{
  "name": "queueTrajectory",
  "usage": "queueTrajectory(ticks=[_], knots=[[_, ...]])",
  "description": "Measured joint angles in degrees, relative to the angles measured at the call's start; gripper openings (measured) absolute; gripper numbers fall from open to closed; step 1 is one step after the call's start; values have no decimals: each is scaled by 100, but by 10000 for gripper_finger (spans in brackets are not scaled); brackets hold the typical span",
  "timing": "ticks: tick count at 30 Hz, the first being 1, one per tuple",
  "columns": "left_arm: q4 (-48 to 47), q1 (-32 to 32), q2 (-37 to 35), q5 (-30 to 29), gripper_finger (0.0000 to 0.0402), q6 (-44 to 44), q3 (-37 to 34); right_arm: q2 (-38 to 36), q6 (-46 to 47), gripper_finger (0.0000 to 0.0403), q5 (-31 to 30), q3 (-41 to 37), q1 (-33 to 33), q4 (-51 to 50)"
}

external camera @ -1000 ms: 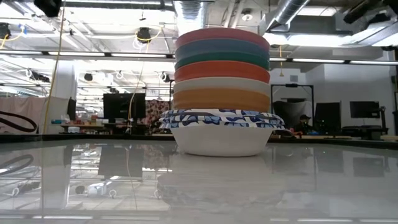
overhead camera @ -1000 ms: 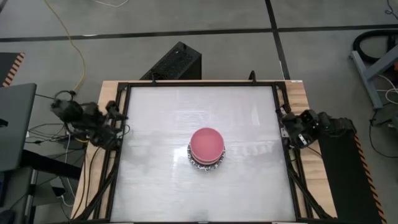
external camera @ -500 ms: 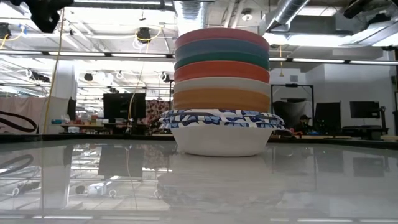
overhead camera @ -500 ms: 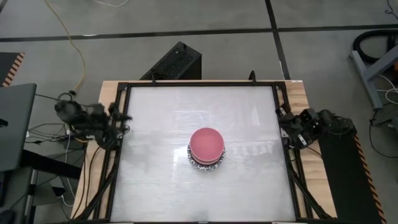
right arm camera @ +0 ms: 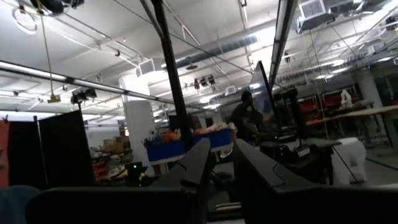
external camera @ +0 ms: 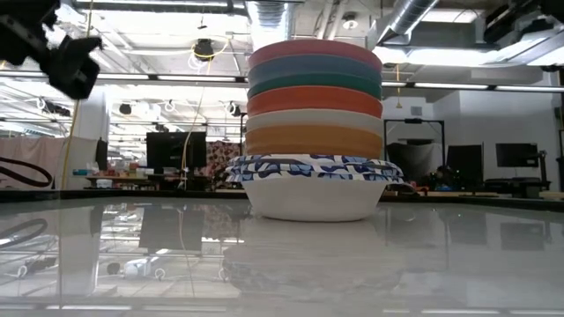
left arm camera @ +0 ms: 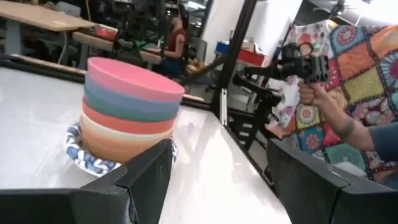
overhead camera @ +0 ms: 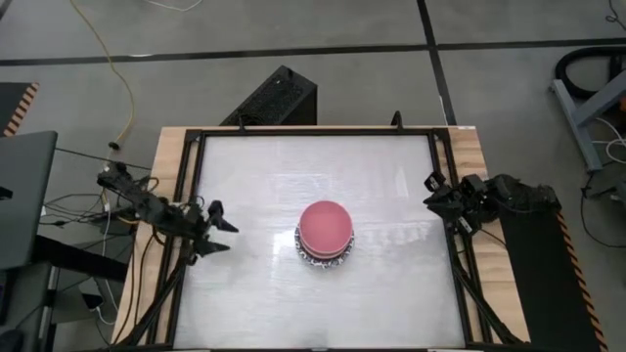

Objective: Nest bowls inside each other
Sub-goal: Return to Home Position

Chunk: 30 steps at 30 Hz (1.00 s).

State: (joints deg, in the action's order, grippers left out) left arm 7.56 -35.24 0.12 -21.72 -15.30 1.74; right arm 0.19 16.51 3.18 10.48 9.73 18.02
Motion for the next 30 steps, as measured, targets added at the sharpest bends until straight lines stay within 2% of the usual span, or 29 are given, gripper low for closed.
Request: queueTrajectory(ticks=[5,10,14,19,24,30], knots=[[-315,-18,13,152,251,-142,-112,0,2,90,2,0,3,-327],[-179,-29,7,408,251,256,-116,0,-210,90,25,-4,10,-1229],[-150,-29,7,614,251,568,-118,4,-543,90,288,-301,163,-1861],[-156,-29,7,640,251,770,-121,16,-657,90,241,-977,382,-1657],[-180,-29,10,447,251,958,-125,291,-665,90,-150,-1004,540,-1621],[-326,-29,11,440,251,777,-129,282,-602,90,-186,-1005,695,-1673]])
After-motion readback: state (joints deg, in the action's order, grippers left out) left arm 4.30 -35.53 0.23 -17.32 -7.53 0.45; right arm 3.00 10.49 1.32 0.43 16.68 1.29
